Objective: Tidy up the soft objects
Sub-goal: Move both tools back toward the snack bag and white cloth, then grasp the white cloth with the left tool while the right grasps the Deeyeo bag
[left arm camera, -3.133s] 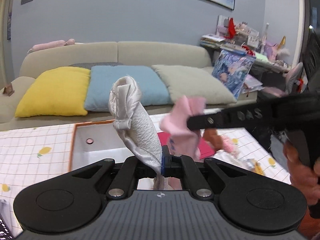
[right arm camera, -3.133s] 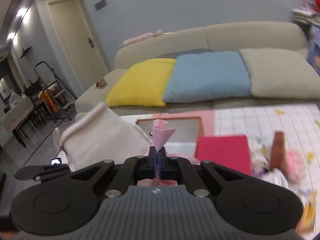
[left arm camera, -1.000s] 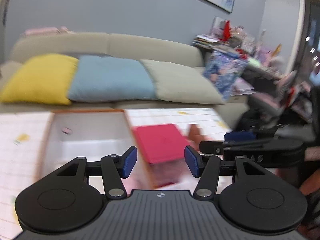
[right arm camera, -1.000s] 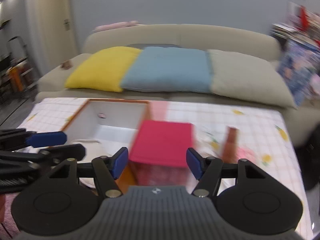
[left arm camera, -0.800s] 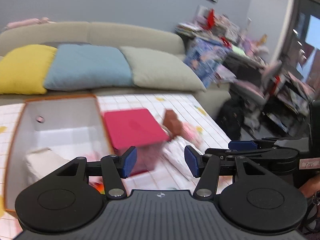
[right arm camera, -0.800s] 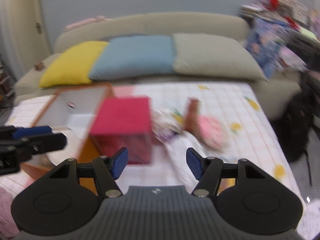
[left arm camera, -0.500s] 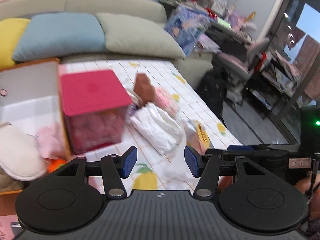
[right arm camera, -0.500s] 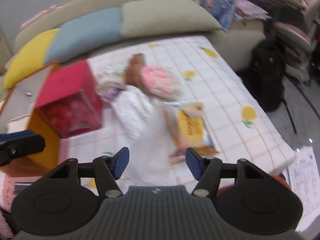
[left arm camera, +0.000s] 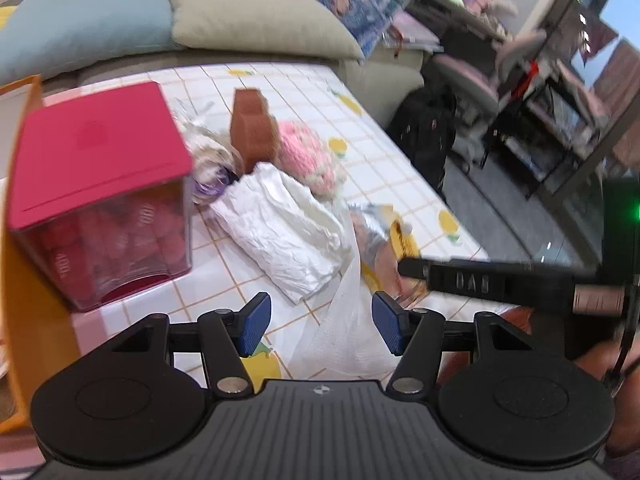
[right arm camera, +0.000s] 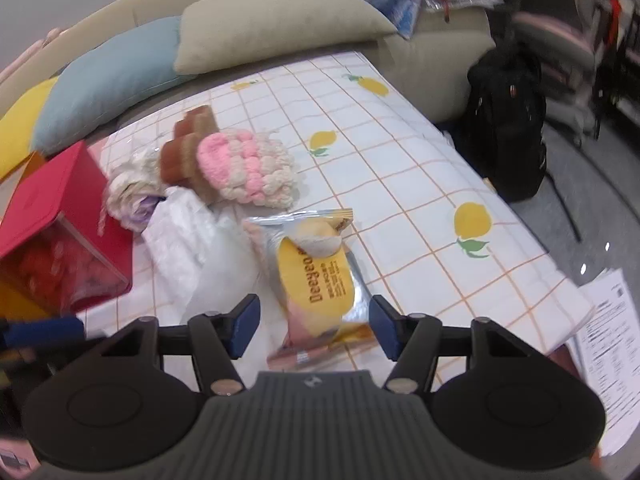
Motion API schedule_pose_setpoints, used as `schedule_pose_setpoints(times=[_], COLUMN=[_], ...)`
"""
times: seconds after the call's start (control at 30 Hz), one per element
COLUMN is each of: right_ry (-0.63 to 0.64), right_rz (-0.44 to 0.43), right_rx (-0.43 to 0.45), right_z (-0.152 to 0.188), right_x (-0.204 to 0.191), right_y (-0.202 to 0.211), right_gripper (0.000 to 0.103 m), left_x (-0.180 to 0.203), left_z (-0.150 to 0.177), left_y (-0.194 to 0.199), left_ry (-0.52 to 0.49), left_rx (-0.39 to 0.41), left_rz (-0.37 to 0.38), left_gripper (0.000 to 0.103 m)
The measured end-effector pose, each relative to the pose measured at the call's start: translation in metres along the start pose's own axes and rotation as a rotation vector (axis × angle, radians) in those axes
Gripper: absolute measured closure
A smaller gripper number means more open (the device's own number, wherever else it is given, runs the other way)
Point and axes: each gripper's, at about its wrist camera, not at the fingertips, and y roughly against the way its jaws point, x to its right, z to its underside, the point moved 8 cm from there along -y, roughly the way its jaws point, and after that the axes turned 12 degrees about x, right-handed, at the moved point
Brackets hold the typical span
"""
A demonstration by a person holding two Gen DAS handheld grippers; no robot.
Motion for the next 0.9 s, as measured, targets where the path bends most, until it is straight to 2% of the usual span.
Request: schedule_pose_setpoints(times=[0.2,0.37,0.43,0.57,0.6,0.7,0.83,0.9], right_ry=[-0.057,-0.060,-0.064,-0.095,-0.095,-0.079,-0.073,-0.055], right_rz=[0.023,0.033,0.036,0.047,0.048,0.036,0.019,0.017], right_rx=[-0.063,-0.044,-0.036,-0.042,-0.041,-0.042,-0.039,-0.037], right_z=[0.006,0.005,0.004,0.004,0.004,0.005,0.006,0.006], right_x=[0.011,0.011,0.011,0.016,0.016,0.013,0.011,0.008], right_y=[-0.031,-0.039,-0.042,-0.049,-0.049,-0.049,-0.046,-0.044], right_gripper=[0.043,0.041,0.040,0.035,0.036,0.042,0.058,0.062], left_x=[0.018,0.032,0.035,0.037,0.036,0.035,0.036,0.037], left_z=[0.009,0.018,0.022,0.027,0.029,0.030,0.028,0.024], left_y=[-0.035,-0.058,-0.065,-0.075,-0.077,-0.079,-0.071,-0.067], left_ry=[-0.081,-0.139,-0.165,-0.187,-0.184,-0.185,-0.192,-0.183], left_rx=[-0.066,-0.109,-0.126,-0.151,-0.159,-0.163,-0.143,-0.129], left_rz=[0.024,0.033,0.029,0.005,-0.001,-0.001,0.004,0.007], left_gripper=[0.037,0.054,0.067,0.080,0.088,0.100,0.102,0.102])
